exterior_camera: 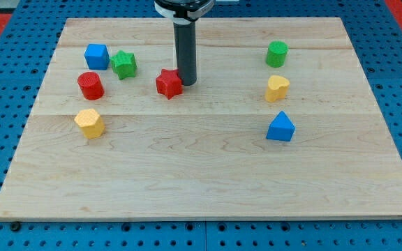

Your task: Put the red star parallel to red circle

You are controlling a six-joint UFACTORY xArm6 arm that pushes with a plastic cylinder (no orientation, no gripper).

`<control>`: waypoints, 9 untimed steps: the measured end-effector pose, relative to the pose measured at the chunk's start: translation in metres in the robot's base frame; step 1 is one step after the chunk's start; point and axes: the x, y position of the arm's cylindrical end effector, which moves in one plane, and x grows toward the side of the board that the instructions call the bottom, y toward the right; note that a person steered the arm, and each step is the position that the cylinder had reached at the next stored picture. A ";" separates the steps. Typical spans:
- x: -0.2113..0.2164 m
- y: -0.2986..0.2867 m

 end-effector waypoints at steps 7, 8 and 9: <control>0.079 0.099; 0.122 0.130; 0.171 0.135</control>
